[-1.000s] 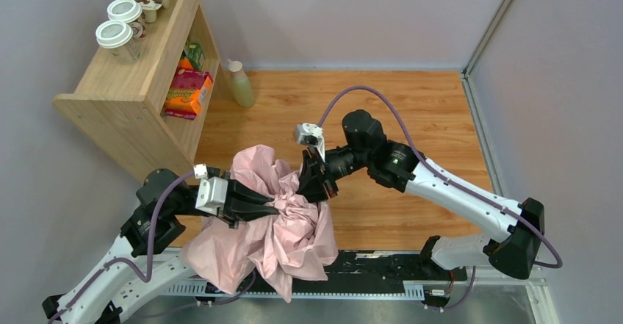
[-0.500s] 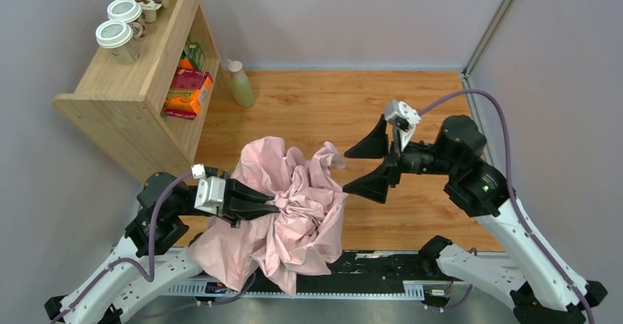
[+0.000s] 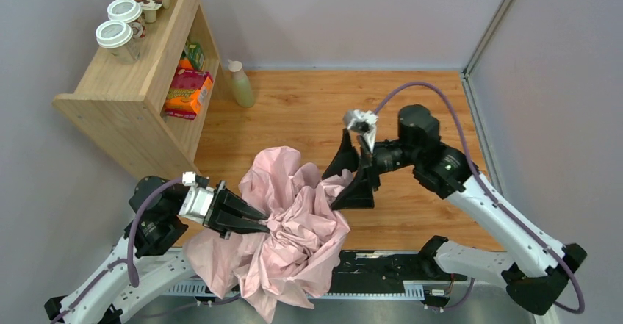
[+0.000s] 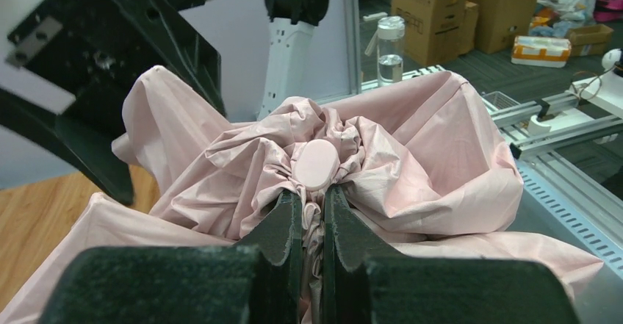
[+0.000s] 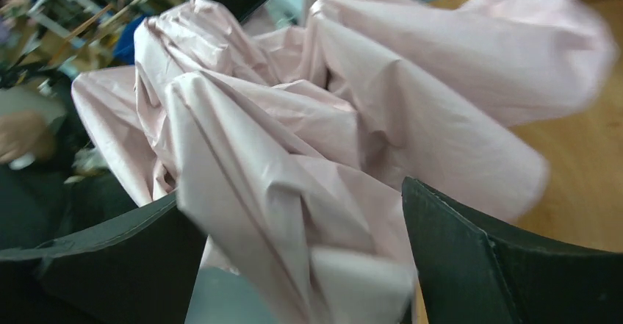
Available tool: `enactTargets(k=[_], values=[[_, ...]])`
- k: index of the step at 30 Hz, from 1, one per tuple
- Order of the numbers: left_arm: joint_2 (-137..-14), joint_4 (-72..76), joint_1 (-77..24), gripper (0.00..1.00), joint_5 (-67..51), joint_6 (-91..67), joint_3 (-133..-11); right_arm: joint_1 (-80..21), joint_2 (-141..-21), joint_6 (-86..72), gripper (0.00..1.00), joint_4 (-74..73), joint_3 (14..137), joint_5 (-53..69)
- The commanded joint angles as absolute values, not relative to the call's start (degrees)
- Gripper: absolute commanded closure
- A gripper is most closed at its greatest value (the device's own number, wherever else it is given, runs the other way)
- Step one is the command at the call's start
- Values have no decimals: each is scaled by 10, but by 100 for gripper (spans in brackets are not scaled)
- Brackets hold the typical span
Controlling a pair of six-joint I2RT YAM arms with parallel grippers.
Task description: Put away the umbrella
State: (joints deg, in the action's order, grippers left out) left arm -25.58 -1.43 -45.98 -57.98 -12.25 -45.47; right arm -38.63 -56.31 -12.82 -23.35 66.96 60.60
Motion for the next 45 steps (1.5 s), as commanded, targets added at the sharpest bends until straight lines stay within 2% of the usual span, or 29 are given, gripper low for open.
enactTargets(k=[1, 4, 12, 17, 24, 38, 40, 43, 45], values=[[-270, 108, -458, 100, -627, -163, -474, -487, -599, -126, 0, -194, 694, 679], [-286, 161, -458, 100, -645, -194, -468, -529, -626, -137, 0, -148, 693, 641], [-326, 232, -458, 100, -658, -222, -462, -602, -696, -217, 0, -8, 709, 675], [-345, 185, -458, 100, -636, -163, -476, -641, -720, -235, 0, 19, 723, 693], [-344, 83, -458, 100, -615, -85, -500, -643, -663, -317, 0, 111, 672, 703], [-370, 154, -458, 100, -521, -76, -482, -672, -718, -308, 0, 97, 690, 556], [-361, 161, -458, 100, -505, -81, -476, -664, -694, -248, 0, 8, 698, 501], [-340, 134, -458, 100, -439, -84, -466, -638, -639, -165, 0, -150, 712, 292], [-322, 104, -458, 100, -382, -86, -459, -607, -596, -156, 0, -197, 698, 169]])
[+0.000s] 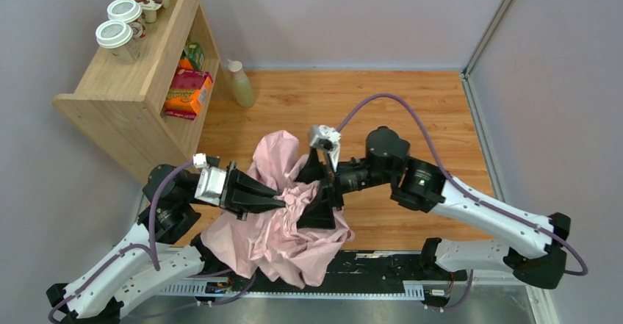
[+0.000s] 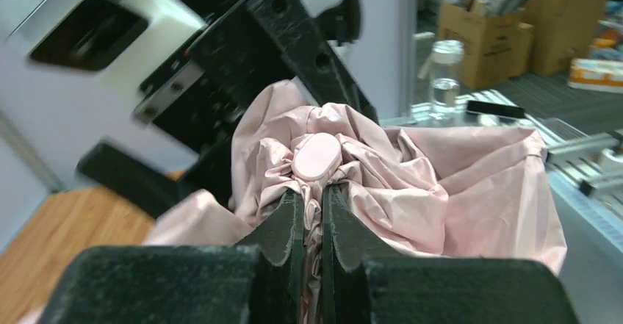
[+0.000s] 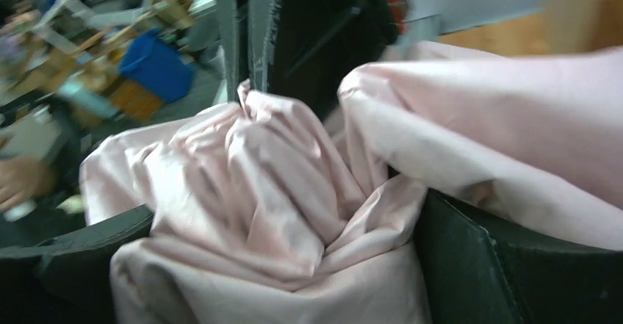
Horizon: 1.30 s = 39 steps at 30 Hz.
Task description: Put away the umbrella
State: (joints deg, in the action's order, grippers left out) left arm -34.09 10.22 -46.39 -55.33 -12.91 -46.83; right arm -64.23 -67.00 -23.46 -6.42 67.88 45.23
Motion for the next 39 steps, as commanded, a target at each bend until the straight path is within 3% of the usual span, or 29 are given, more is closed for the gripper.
enactTargets(k=[1, 7, 15, 17, 21, 24, 27, 29, 31, 34, 39], values=[[-308, 86, -458, 100, -336, -94, -455, -569, -578, -169, 0, -224, 693, 122], [-270, 3, -458, 100, -195, -127, -446, -357, -484, -179, 0, -301, 669, 172], [-272, -19, -458, 100, -141, -122, -452, -345, -454, -131, 0, -286, 665, 377], [-272, -4, -458, 100, -124, -125, -447, -346, -452, -180, 9, -254, 643, 425], [-266, 41, -458, 100, -86, -126, -424, -387, -444, -285, 40, -146, 587, 474], [-272, 57, -458, 100, -51, -127, -420, -491, -442, -286, 44, -113, 570, 426], [-279, 83, -458, 100, -64, -120, -413, -563, -469, -277, 42, -131, 584, 284], [-281, 104, -458, 100, -67, -110, -405, -574, -491, -350, 54, -132, 589, 206], [-277, 147, -458, 100, -73, -92, -384, -574, -507, -431, 47, -119, 575, 169], [-282, 230, -458, 100, -73, -69, -348, -577, -516, -514, 48, -47, 530, 144], [-317, 291, -458, 100, -79, -39, -339, -579, -521, -619, 63, 19, 482, 80]])
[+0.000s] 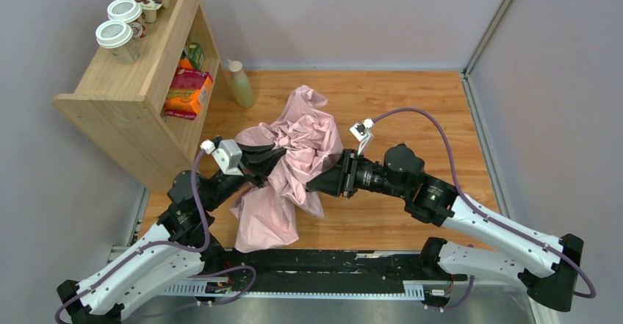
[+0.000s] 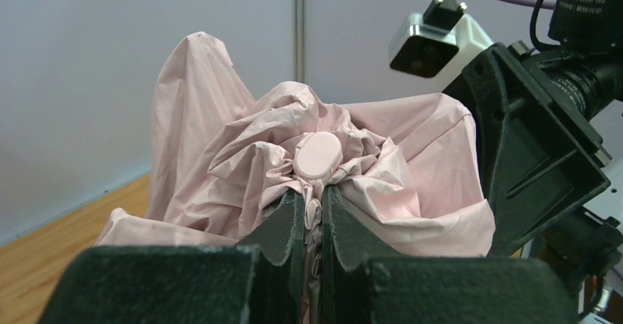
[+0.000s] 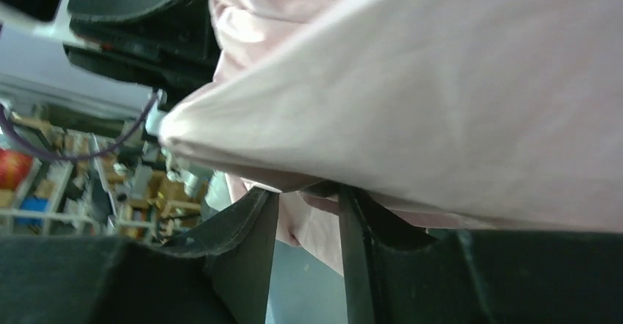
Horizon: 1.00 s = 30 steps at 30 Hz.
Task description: Put away the umbrella
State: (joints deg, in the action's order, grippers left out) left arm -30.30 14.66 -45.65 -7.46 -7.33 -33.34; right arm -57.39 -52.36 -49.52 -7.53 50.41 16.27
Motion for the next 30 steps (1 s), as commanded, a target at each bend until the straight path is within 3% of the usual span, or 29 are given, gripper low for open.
enactTargets(k=[1, 3, 6, 10, 15, 19, 20, 26, 28, 30], values=[[-322, 302, -458, 100, -73, -38, -337, -578, -520, -627, 64, 21, 478, 74], [-325, 316, -458, 100, -60, -32, -330, -580, -516, -614, 60, 3, 480, 60], [-325, 314, -458, 100, -48, -25, -327, -581, -517, -581, 45, -62, 488, 33], [-321, 329, -458, 100, -37, -33, -312, -587, -525, -583, 45, -55, 483, 33], [-324, 350, -458, 100, -10, -29, -300, -599, -526, -649, 52, -40, 463, 23], [-337, 364, -458, 100, -2, -21, -301, -599, -534, -676, 33, -25, 456, 20], [-341, 366, -458, 100, -3, -22, -300, -599, -538, -678, 32, -22, 454, 18], [-345, 369, -458, 100, -7, -32, -302, -599, -554, -643, 36, -28, 449, 15], [-341, 373, -458, 100, -17, -33, -299, -597, -546, -665, 41, -17, 436, 2], [-339, 376, -458, 100, -21, -32, -292, -595, -538, -720, 41, 31, 408, 1]])
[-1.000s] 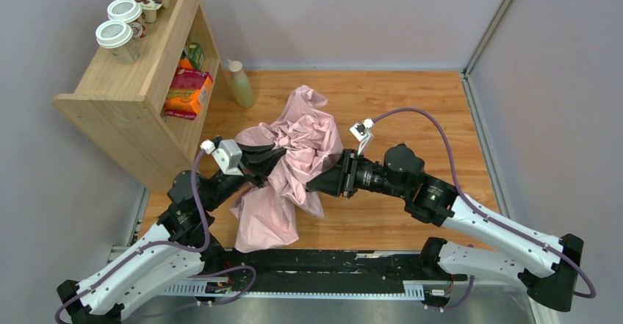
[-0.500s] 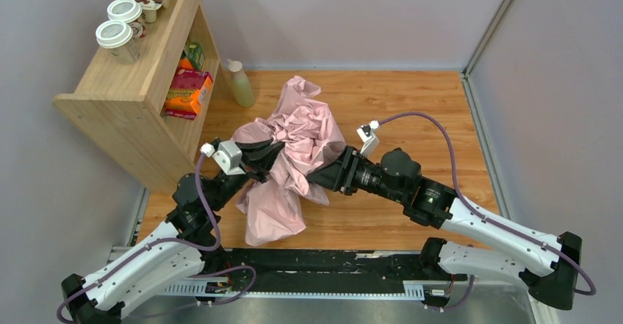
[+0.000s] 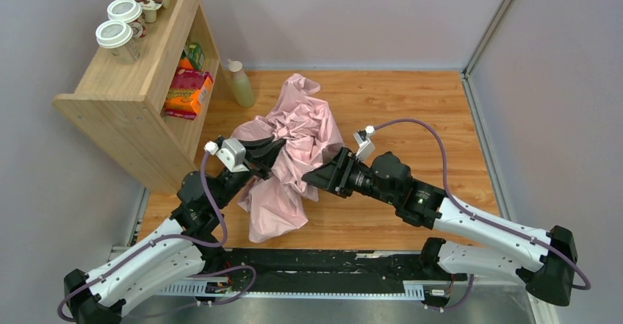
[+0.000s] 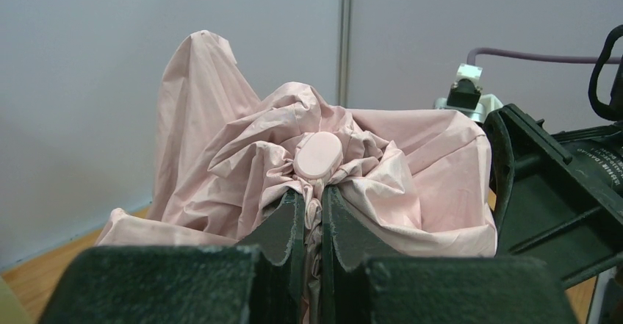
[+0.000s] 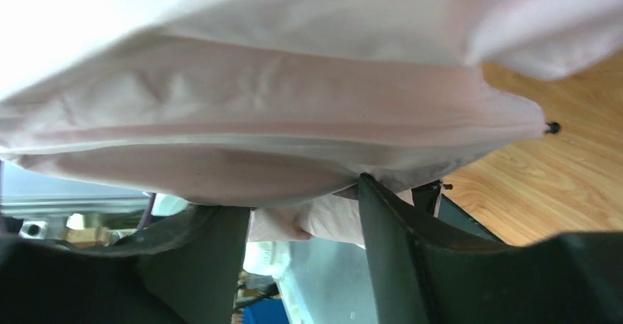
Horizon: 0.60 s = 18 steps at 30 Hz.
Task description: Put away the umbrella
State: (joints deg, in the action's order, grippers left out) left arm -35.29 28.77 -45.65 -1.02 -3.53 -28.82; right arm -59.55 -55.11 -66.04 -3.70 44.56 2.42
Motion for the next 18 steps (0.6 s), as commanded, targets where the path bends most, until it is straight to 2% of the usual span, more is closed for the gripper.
enactTargets(k=[1, 2, 3, 5, 9, 11, 12, 15, 18], values=[[-340, 376, -458, 100, -20, -31, -288, -595, -537, -748, 34, 64, 397, 0], [-341, 377, -458, 100, -19, -30, -286, -595, -538, -767, 26, 87, 390, 0], [-341, 379, -458, 100, -21, -27, -285, -595, -544, -781, 24, 104, 391, -20], [-345, 389, -458, 100, -25, -30, -280, -594, -555, -778, 26, 106, 411, -25], [-341, 395, -458, 100, -29, -33, -273, -592, -548, -762, 42, 105, 421, -46], [-329, 391, -458, 100, -27, -31, -267, -592, -532, -739, 46, 71, 430, -66], [-324, 388, -458, 100, -25, -30, -260, -593, -524, -730, 45, 62, 429, -79], [-307, 392, -458, 100, -20, -36, -245, -589, -505, -732, 35, 75, 405, -98], [-303, 406, -458, 100, -16, -49, -232, -577, -510, -756, 37, 132, 381, -78]])
